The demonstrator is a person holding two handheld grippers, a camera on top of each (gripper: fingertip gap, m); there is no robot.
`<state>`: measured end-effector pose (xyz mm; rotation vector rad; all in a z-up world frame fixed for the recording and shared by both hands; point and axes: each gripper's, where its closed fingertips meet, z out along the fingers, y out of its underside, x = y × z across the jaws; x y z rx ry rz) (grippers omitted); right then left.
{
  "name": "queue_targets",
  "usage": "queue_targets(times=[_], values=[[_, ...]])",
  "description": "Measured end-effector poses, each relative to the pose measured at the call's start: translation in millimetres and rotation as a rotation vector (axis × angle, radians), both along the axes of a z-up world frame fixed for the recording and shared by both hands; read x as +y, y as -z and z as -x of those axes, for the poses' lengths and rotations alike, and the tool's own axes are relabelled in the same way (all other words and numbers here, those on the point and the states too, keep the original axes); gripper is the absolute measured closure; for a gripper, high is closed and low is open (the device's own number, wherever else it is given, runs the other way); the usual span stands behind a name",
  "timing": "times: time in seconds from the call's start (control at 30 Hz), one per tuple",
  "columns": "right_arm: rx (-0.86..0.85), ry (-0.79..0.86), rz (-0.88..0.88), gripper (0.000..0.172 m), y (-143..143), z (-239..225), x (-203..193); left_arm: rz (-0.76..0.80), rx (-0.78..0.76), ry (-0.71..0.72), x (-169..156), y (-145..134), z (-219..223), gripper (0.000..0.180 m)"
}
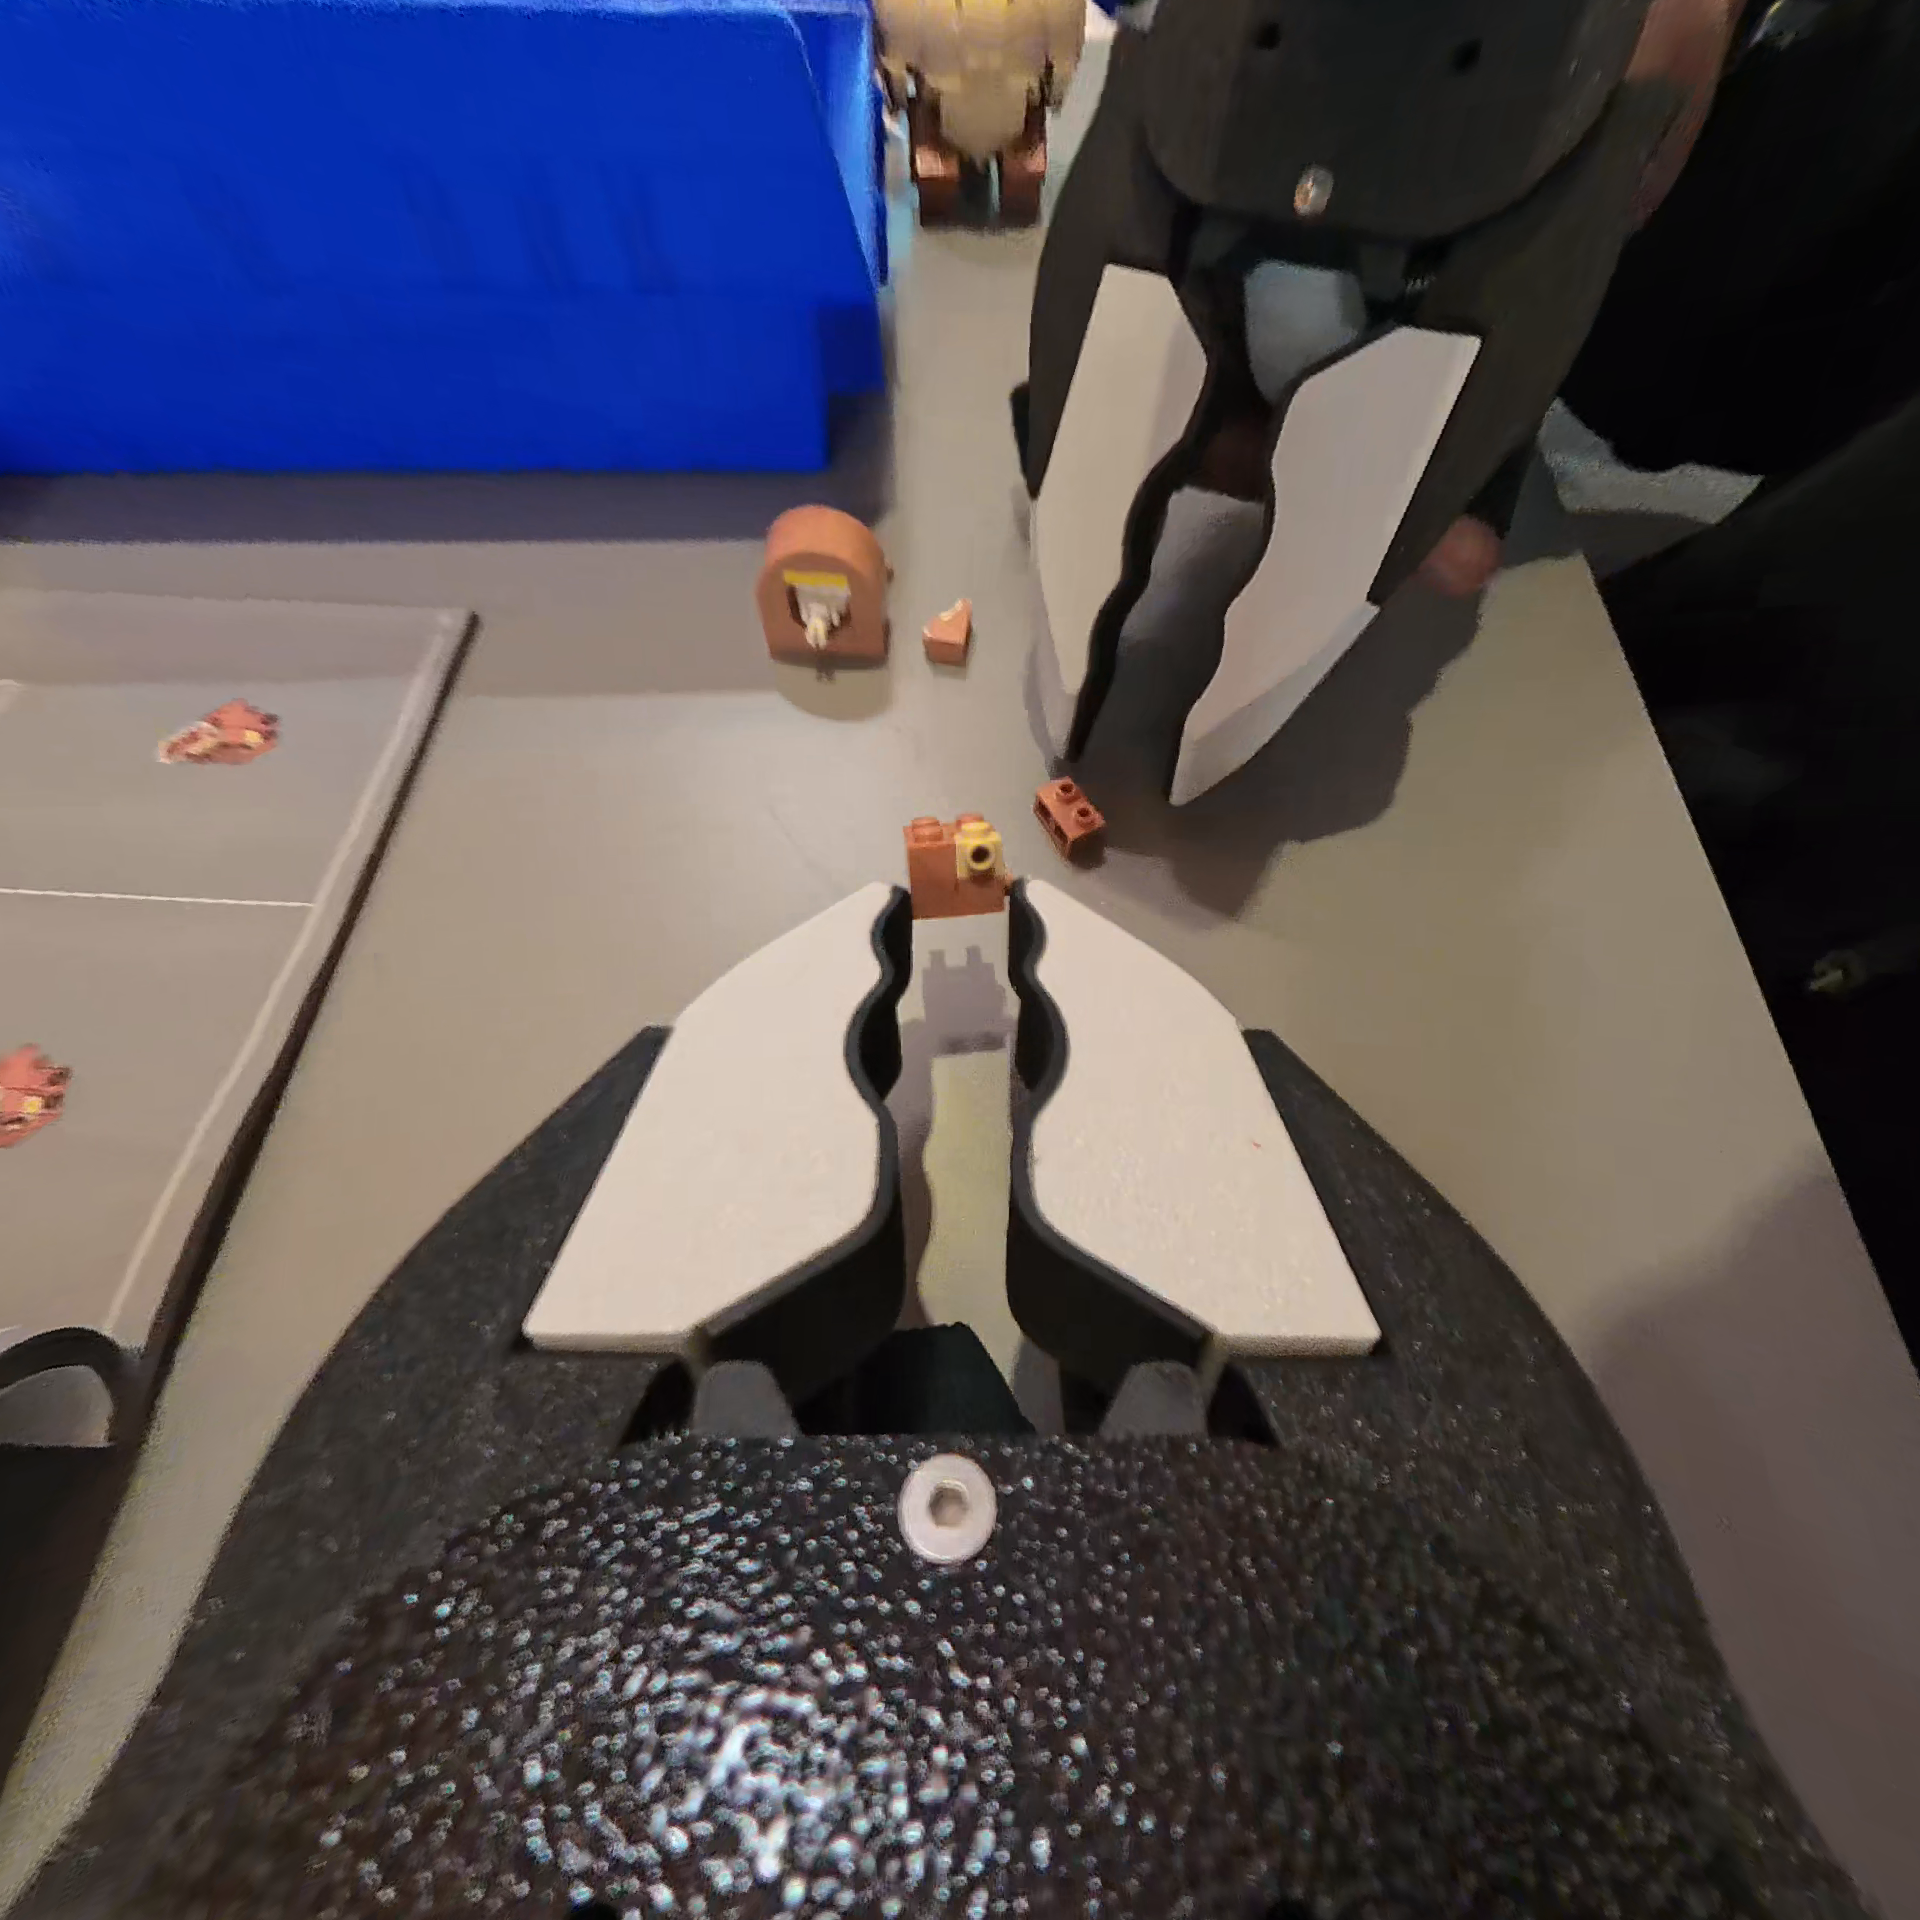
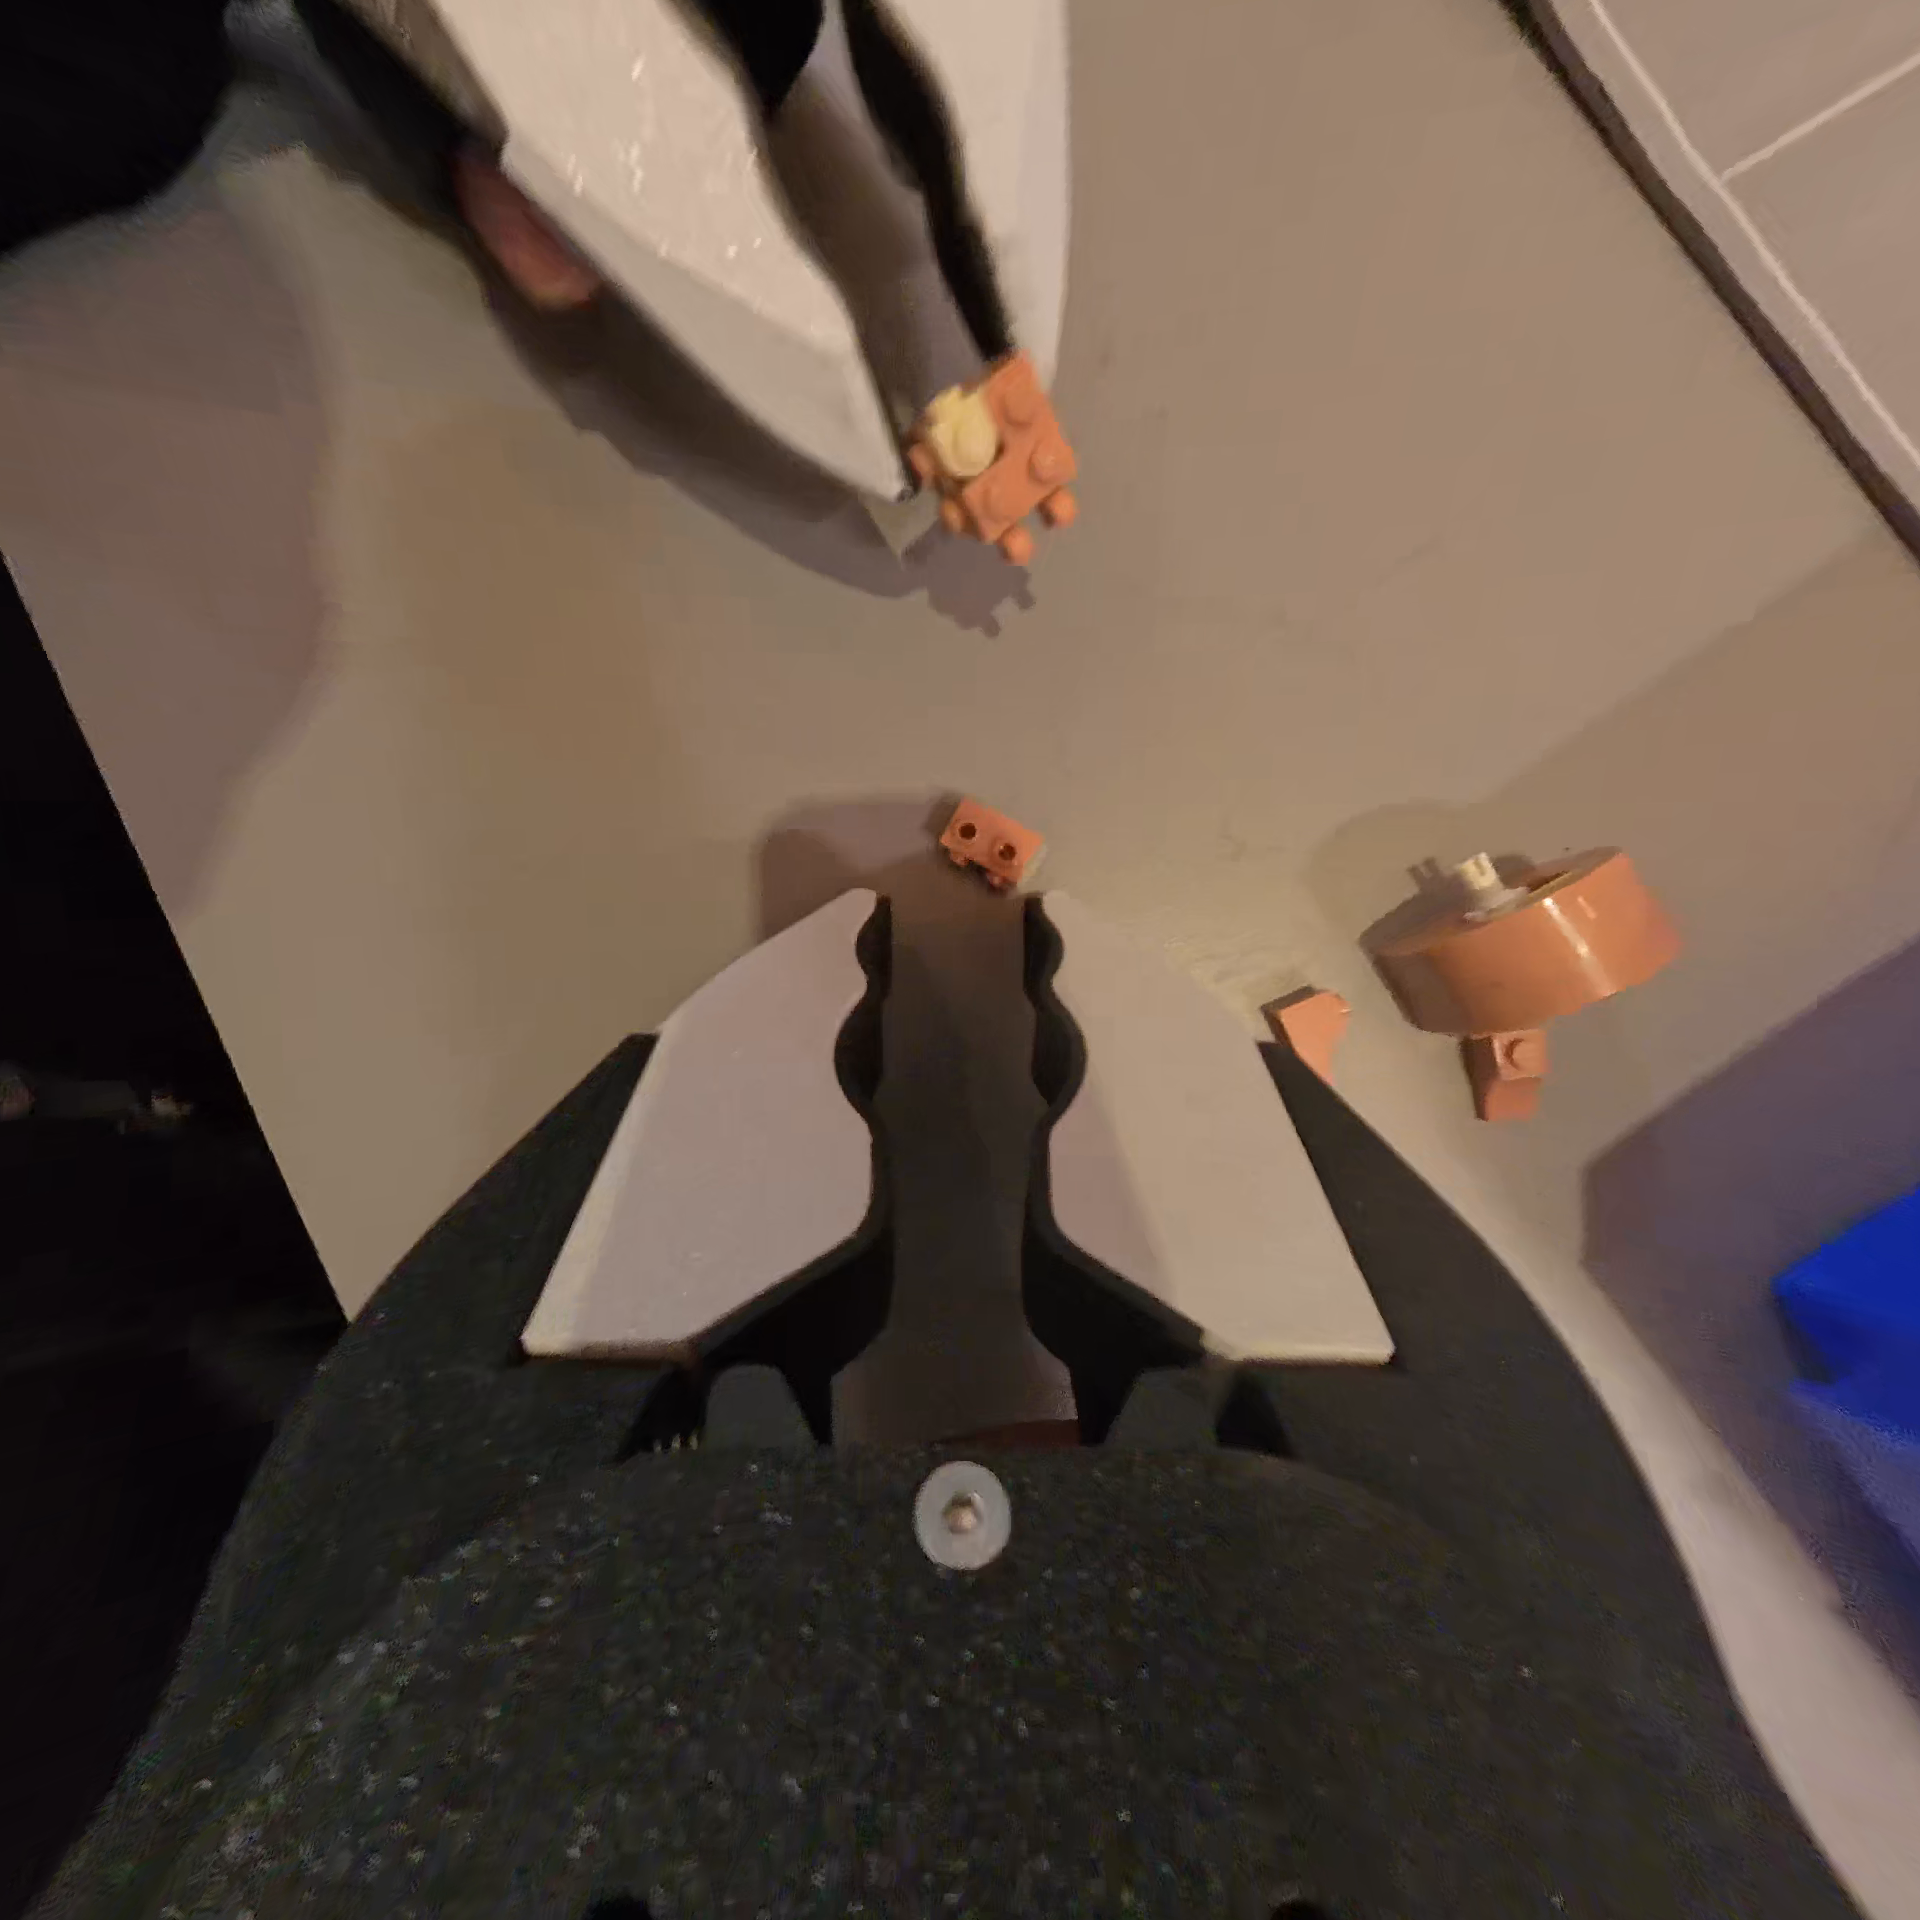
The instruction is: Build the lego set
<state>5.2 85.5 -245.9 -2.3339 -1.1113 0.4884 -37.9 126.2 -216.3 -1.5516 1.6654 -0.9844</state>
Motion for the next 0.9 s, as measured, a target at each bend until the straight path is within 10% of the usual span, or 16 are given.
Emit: queue_targets(times=[0.37, 0.9], values=[[-0.077, 0.082, -0.124, 0.155, 5.8, 10.2, 13.5, -0.081, 0.106, 0.044, -11.6, 13.1, 2.5, 0.163], [-0.094, -0.437, -0.163, 0.155, -15.5, 36.8, 9.0, -0.098, 0.229, 0.152, -28.0, 29.3, 10.7, 0.163]])
